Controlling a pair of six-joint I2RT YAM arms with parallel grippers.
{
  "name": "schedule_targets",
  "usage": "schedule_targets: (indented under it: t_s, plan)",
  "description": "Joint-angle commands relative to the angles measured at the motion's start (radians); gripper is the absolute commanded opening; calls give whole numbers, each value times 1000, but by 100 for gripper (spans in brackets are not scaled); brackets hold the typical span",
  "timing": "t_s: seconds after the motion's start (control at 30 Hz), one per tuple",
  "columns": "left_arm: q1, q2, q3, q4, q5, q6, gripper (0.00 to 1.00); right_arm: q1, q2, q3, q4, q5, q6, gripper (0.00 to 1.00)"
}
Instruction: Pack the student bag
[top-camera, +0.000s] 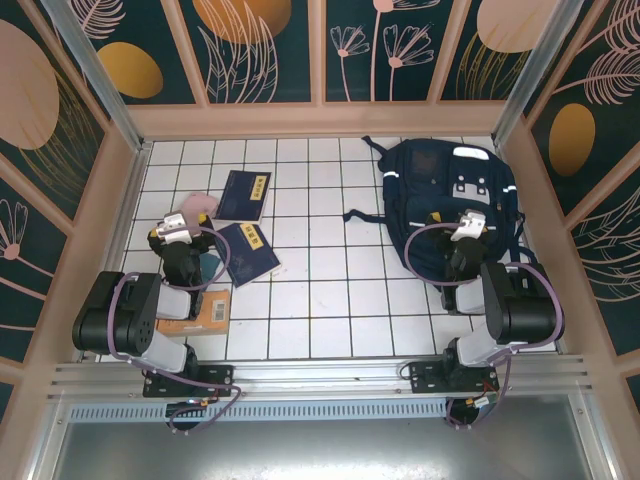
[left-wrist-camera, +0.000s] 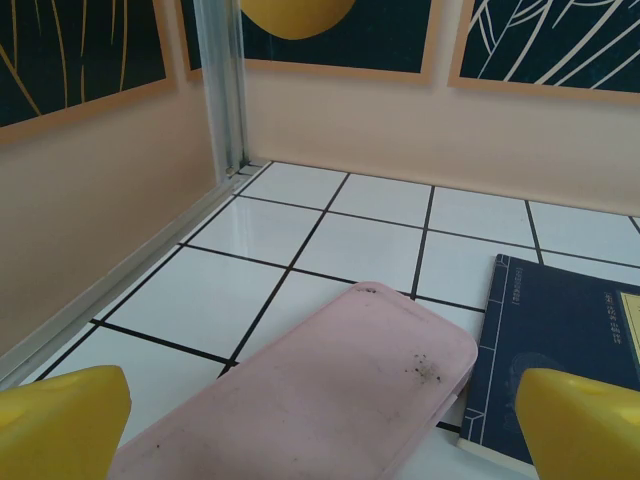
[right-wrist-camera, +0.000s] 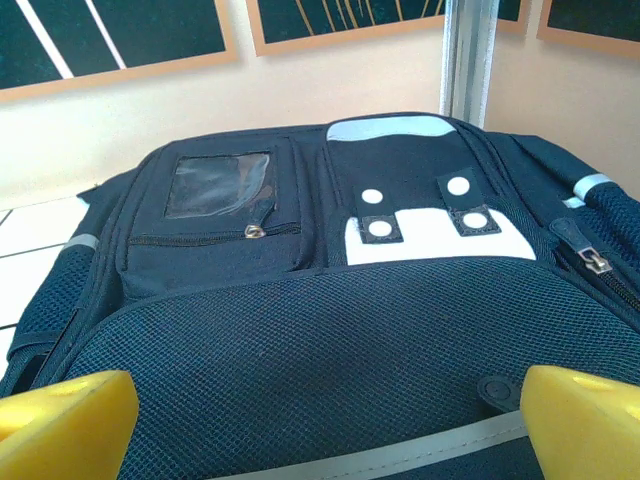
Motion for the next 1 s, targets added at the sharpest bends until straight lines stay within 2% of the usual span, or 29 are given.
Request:
schedule_targets:
  t_s: [0.0, 0.97]
  plan:
    - [6, 4, 8, 45, -1, -6, 99, -2, 5, 6, 28, 13, 17, 99]
    - [5, -7, 3, 48, -8, -6, 99, -2, -6, 8, 16, 18, 15, 99]
